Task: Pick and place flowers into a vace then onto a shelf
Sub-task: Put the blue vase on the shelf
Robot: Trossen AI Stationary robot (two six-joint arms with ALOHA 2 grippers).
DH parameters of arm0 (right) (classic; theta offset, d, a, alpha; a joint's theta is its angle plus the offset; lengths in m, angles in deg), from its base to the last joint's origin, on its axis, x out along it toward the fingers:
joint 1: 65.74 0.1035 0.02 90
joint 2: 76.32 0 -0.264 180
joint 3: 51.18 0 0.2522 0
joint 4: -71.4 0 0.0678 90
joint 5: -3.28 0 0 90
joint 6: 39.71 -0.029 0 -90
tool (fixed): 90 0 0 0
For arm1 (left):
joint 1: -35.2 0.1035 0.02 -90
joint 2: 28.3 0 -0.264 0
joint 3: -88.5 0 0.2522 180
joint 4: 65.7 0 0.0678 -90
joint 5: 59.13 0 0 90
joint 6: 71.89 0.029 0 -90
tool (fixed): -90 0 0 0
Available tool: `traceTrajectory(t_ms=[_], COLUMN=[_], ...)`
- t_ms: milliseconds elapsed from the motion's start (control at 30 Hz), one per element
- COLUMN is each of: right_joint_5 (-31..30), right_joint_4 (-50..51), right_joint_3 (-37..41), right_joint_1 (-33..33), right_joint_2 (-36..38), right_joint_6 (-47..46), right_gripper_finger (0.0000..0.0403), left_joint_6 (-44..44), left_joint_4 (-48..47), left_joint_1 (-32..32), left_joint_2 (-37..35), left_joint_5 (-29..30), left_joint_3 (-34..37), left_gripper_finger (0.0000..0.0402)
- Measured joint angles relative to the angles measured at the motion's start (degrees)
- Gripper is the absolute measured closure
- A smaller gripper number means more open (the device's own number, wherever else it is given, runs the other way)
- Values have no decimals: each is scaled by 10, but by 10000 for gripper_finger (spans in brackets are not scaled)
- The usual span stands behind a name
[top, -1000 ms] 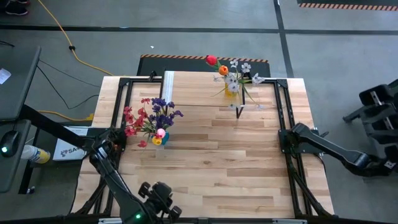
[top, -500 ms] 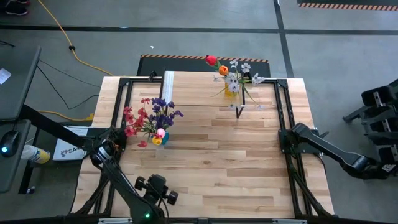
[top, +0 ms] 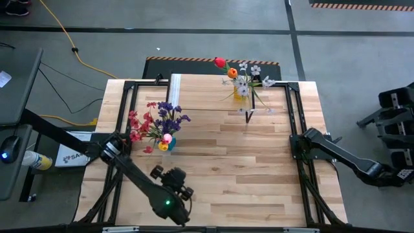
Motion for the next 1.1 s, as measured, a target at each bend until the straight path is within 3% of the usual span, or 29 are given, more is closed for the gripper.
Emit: traceTrajectory(t_ms=[67, 300, 433, 733, 833, 1100], right_joint_5=[0, -24, -31, -31, -31, -31], right_joint_4=[0, 0, 0, 5, 13, 35], right_joint_3=[0, 0, 0, 0, 0, 0], right_joint_1=[0, 0, 0, 0, 0, 0], right_joint_2=[0, 0, 0, 0, 0, 0], right_joint_6=[-6, -8, -5, -4, -4, -8], right_gripper_finger=[304, 304, 304, 304, 304, 304], left_joint_6=[1, -248, -332, -331, -326, -322], left_joint_4=[1, 0, 0, 0, 2, 0], left_joint_1=[4, -29, -74, -89, -89, -81], left_joint_2=[1, 1, 1, 2, -4, -23], left_joint_5=[4, -34, -31, -14, 3, 22], left_joint_3=[11, 36, 44, 80, 96, 109], left_gripper_finger=[307, 307, 308, 377, 380, 291])
